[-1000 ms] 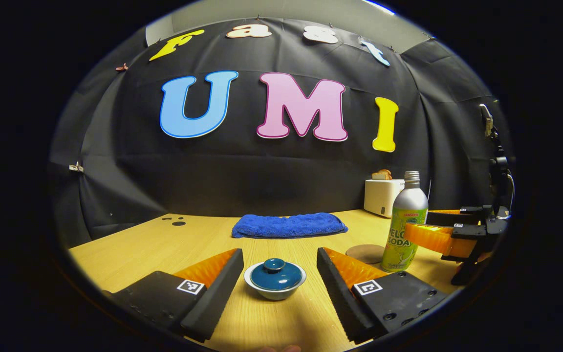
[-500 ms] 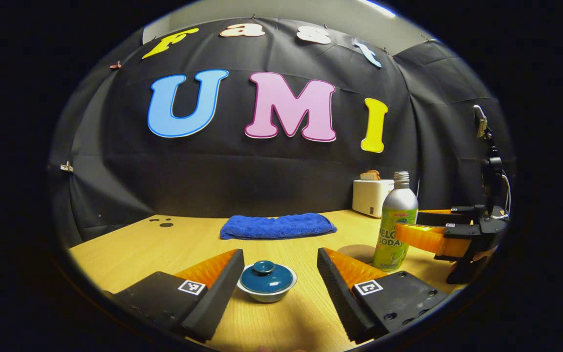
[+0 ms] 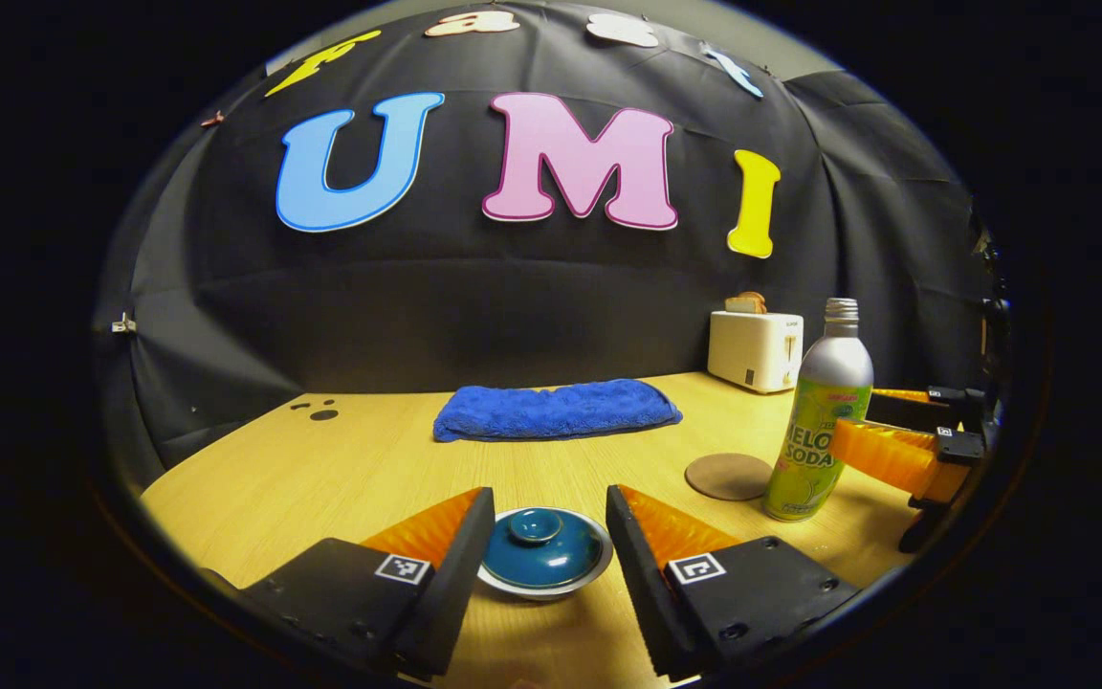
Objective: Open the teacup lid with one hand, grasp the water bottle and pour water into the teacup with the other hand; after pouring, place the water bottle on the coaster and then close the teacup lid.
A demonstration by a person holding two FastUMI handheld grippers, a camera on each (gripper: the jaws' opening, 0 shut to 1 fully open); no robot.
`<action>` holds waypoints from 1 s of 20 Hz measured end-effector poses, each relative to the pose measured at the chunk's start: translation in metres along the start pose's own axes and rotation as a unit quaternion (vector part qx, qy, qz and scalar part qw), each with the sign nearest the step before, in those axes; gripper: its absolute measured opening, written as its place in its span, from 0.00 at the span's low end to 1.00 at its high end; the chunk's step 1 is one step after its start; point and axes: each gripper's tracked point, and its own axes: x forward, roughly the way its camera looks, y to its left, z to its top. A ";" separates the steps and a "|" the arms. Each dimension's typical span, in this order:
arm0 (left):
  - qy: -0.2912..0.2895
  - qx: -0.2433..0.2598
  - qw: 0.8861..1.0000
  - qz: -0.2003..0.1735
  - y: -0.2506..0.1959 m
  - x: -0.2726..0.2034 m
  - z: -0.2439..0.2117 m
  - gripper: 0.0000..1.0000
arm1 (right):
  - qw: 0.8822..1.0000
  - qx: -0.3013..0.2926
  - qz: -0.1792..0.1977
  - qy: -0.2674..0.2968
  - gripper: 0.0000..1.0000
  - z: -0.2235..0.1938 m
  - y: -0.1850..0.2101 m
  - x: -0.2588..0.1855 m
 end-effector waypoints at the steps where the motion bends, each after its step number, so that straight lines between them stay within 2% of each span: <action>1: 0.002 -0.002 1.000 0.005 0.002 0.001 0.000 0.73 | 1.000 0.000 0.001 0.000 0.99 0.000 0.000 0.000; 2: 0.004 -0.003 1.000 0.009 0.003 0.002 -0.001 0.71 | 1.000 0.000 0.001 0.000 0.99 0.000 0.000 0.000; 5: 0.020 0.004 1.000 0.011 0.001 0.006 -0.005 0.53 | 1.000 0.000 0.002 0.000 0.99 0.000 0.000 0.000; 9: 0.030 0.015 0.999 0.019 0.002 0.009 -0.008 0.48 | 1.000 0.000 0.002 0.000 0.99 -0.001 0.001 0.000; 11: 0.026 0.013 0.999 0.023 0.005 0.007 -0.006 0.37 | 1.000 0.000 0.002 0.000 0.99 -0.001 0.001 0.000; 16: -0.007 -0.002 1.000 0.017 0.006 -0.001 0.002 0.32 | 1.000 0.000 0.000 0.000 0.99 -0.001 0.000 0.000; 20: -0.038 -0.040 0.998 0.019 0.012 -0.012 0.009 0.32 | 1.000 0.000 -0.006 0.002 0.99 -0.003 0.000 0.003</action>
